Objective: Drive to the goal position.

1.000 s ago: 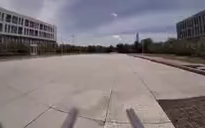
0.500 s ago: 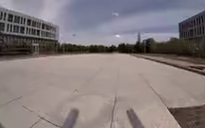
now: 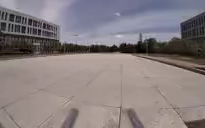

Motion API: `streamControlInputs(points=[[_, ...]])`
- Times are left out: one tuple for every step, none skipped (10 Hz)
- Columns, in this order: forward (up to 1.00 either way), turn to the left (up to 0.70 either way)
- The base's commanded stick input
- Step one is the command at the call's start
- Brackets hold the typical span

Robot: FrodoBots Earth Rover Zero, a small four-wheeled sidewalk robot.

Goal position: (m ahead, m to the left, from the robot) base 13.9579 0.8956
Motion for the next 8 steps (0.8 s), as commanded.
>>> streamControlInputs(points=[[0.50,0.00],[0.50,0.00],[0.50,0.00],[0.50,0.00],[0.50,0.00],[0.50,0.00],[0.50,0.00],[0.50,0.00]])
